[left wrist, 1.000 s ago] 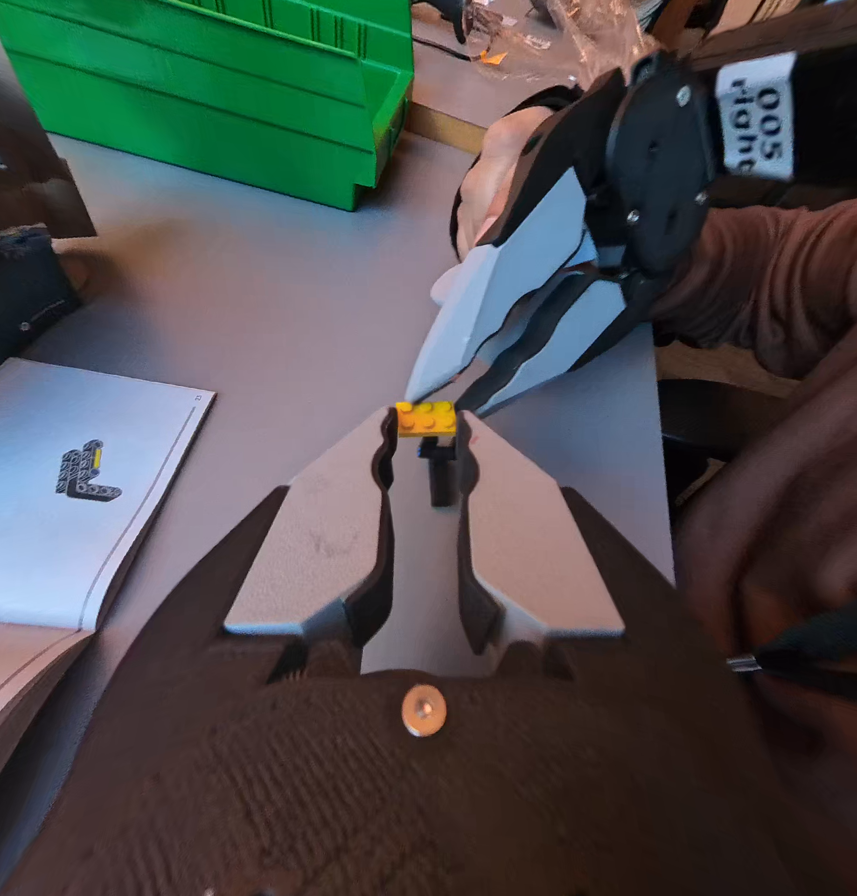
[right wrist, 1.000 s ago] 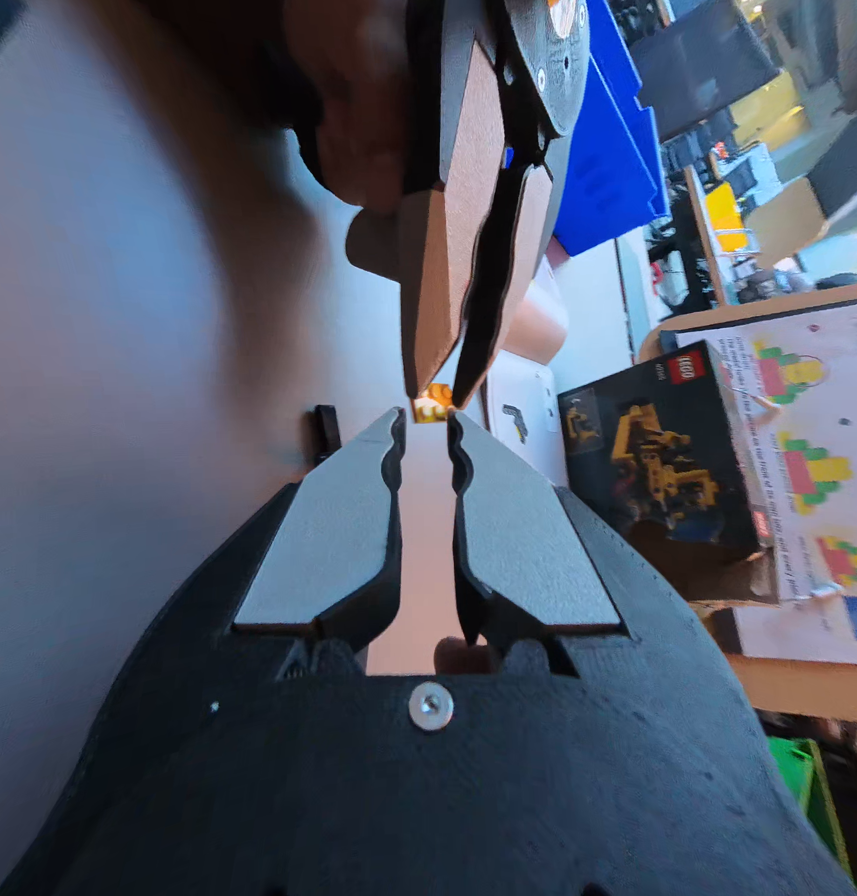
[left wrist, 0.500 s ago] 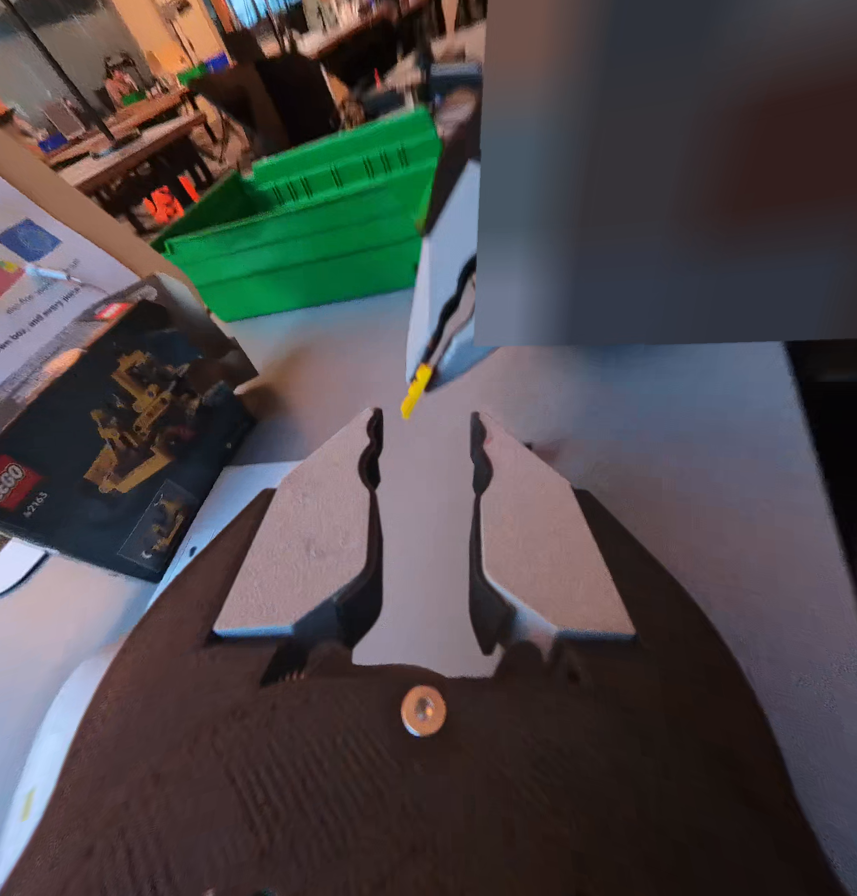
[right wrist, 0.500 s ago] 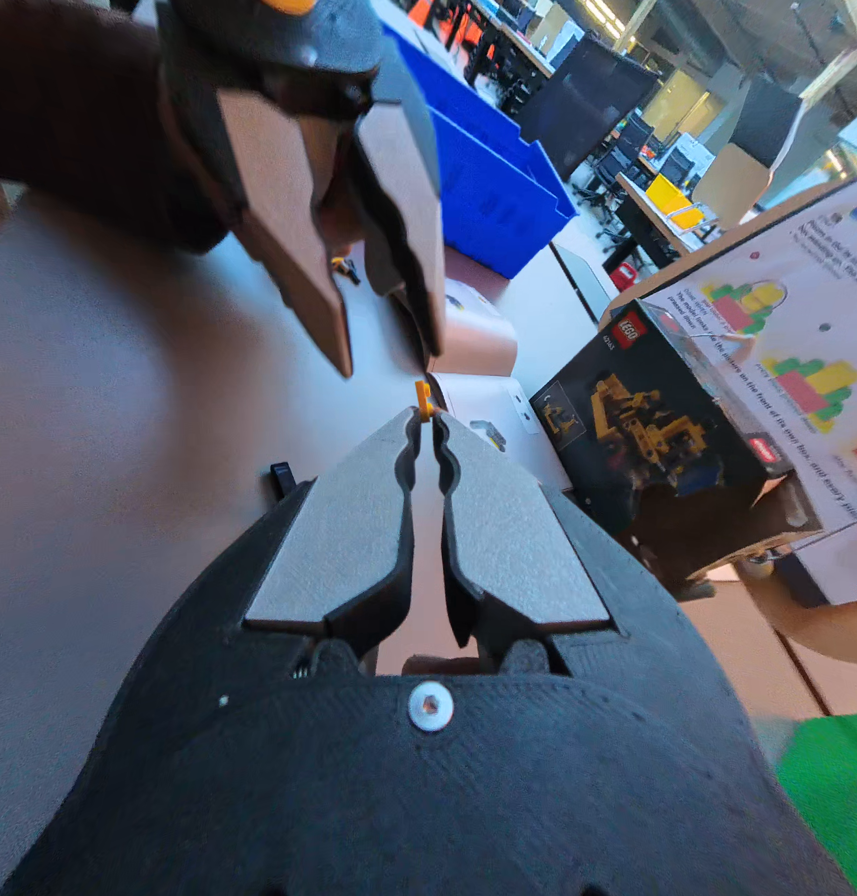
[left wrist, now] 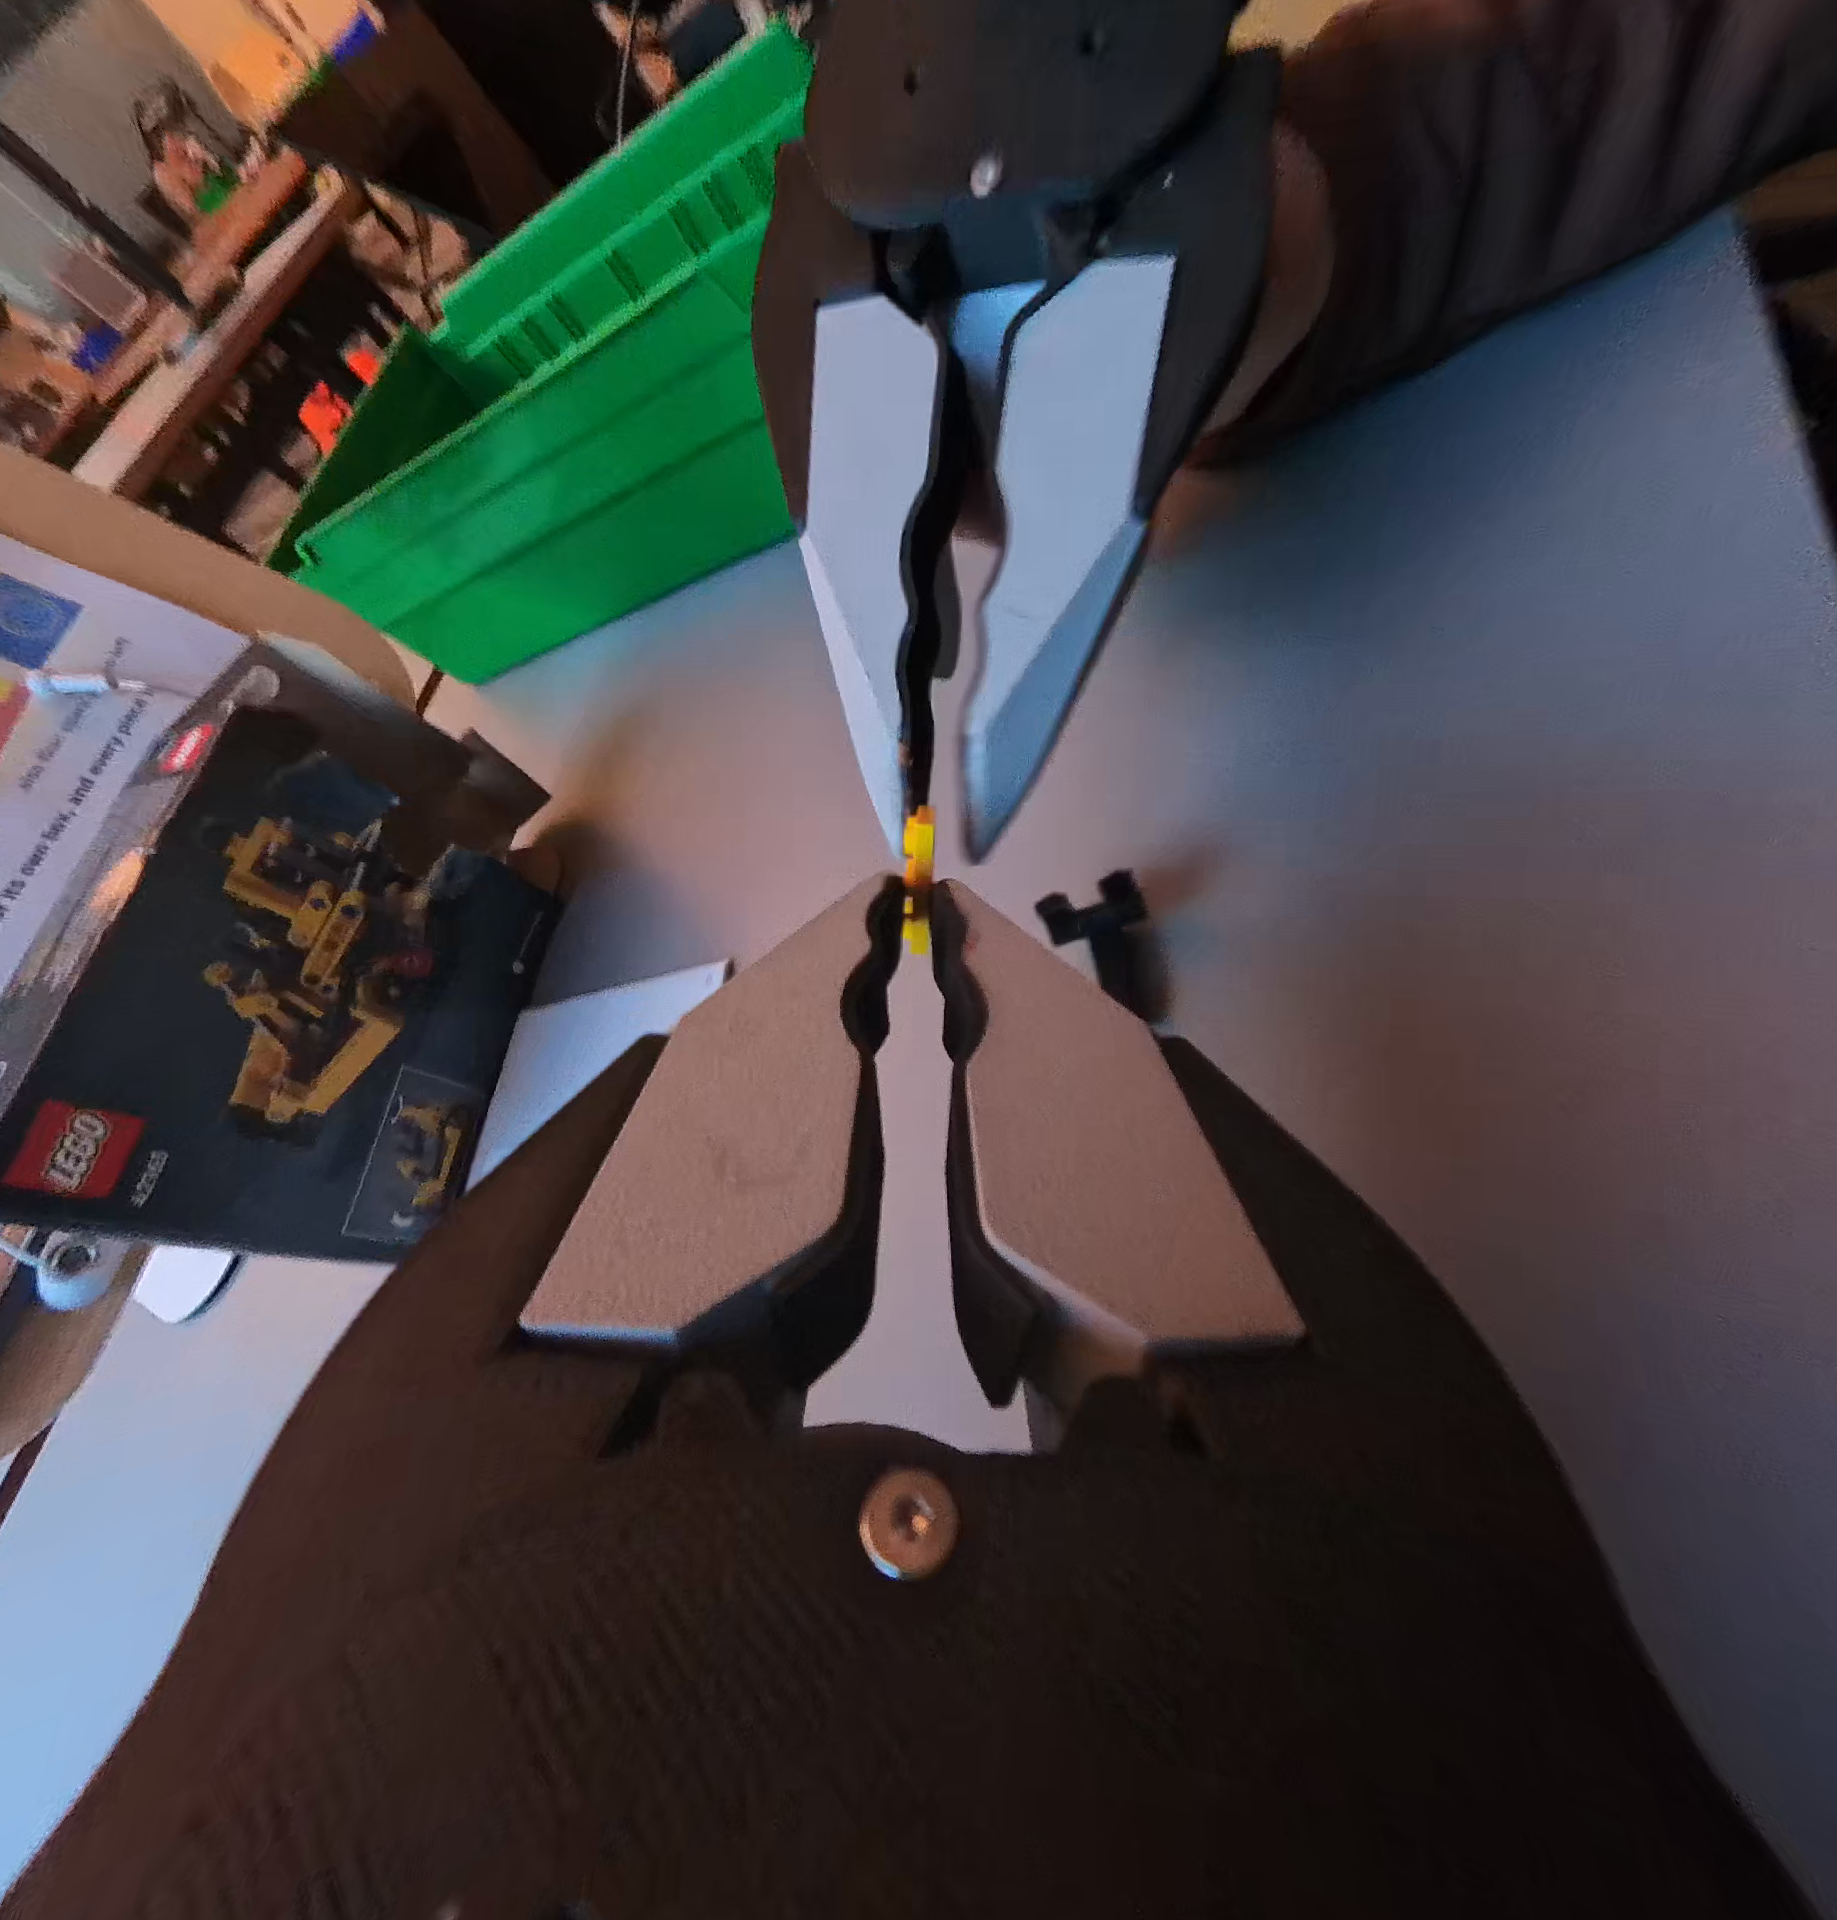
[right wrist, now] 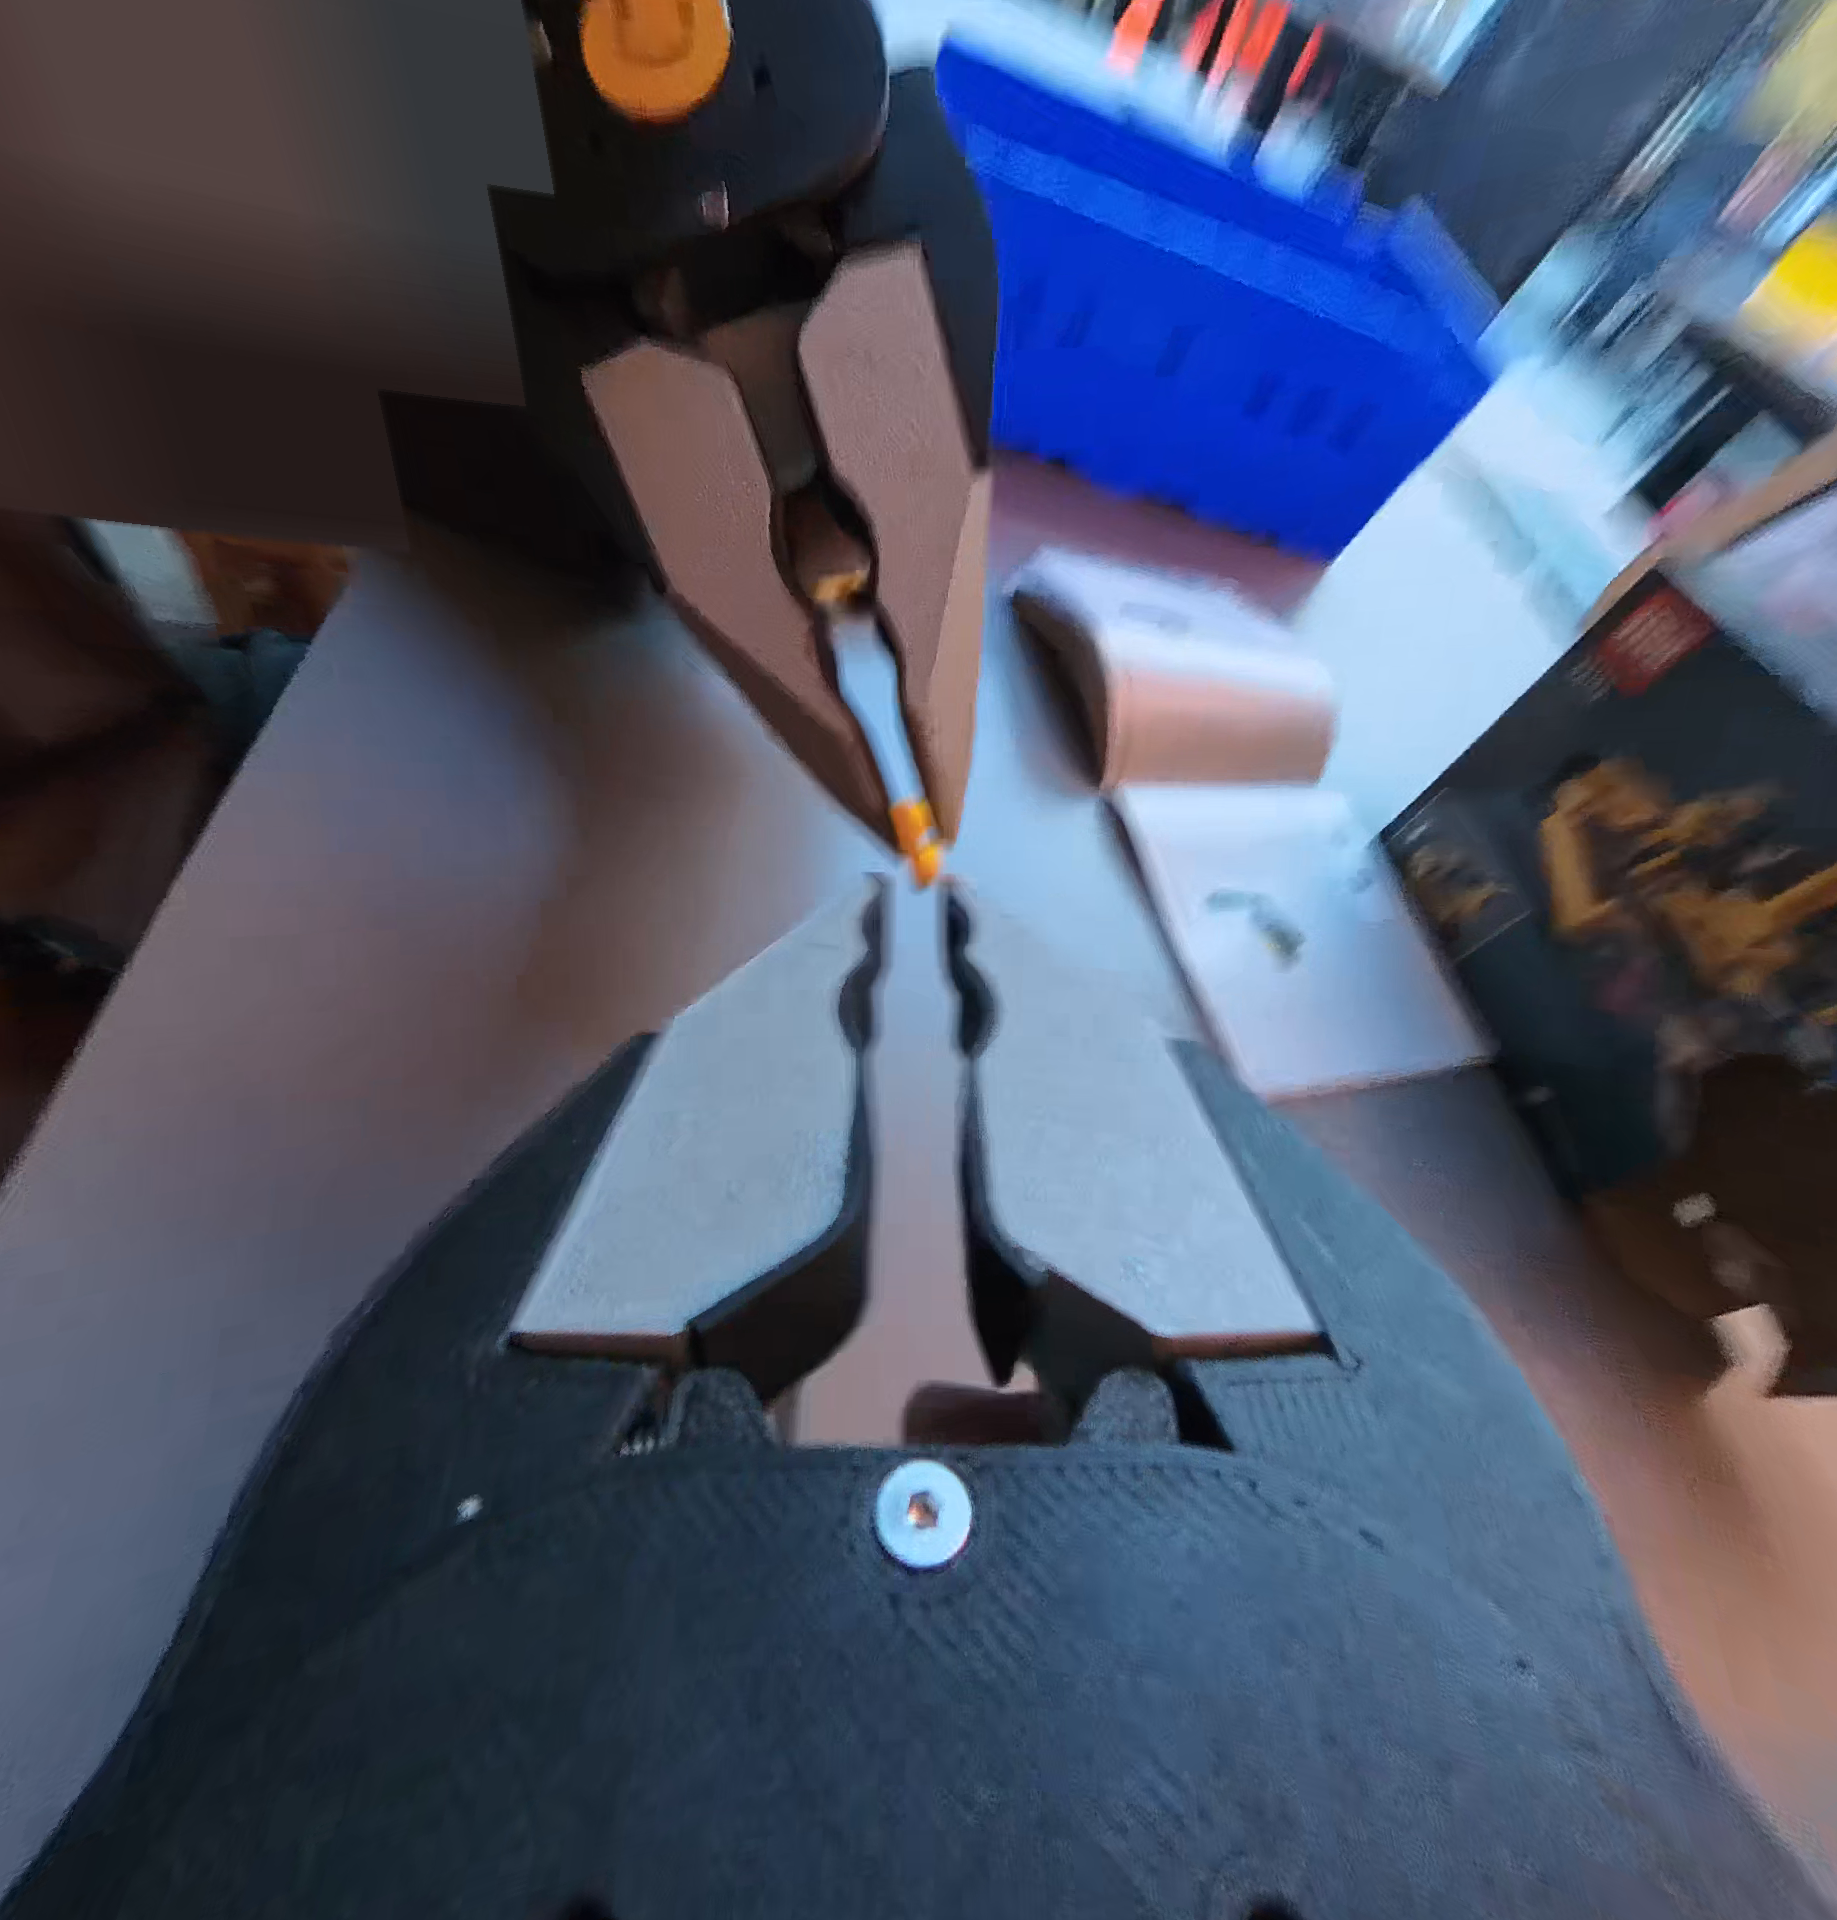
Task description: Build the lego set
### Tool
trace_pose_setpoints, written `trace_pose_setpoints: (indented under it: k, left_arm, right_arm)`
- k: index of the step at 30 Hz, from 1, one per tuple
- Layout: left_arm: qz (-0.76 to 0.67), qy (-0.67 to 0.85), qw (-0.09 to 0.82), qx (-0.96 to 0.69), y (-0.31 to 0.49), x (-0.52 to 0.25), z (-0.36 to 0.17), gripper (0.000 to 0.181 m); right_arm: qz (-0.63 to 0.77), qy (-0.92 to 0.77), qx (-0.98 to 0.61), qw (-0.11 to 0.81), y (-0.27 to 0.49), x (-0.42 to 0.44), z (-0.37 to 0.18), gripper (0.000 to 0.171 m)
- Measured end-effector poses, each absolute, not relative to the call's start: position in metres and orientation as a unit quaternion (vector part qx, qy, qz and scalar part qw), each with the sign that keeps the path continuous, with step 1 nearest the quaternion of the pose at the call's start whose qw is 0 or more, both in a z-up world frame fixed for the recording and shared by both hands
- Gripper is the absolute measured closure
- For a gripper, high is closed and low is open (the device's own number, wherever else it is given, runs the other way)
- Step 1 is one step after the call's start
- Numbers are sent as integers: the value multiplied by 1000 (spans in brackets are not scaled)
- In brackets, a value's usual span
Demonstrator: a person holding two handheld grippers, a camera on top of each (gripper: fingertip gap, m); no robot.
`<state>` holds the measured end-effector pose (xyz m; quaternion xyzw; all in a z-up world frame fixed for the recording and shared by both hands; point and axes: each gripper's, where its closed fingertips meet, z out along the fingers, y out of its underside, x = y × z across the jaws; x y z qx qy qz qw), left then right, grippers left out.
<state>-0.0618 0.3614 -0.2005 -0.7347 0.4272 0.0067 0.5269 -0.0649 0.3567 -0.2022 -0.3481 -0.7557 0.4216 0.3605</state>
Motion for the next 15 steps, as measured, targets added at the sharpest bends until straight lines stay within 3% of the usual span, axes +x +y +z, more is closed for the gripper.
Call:
trace_pose_setpoints:
  k: [4,15]
  left_arm:
    - [28,444,479,-756,361,-73,-214,179]
    - [4,546,398,-737,340,-68,-237,179]
  right_arm:
    - [433,-753,-420,264,359,-55,-220,113]
    - [350,-767,-471,259,369,-45,-257,121]
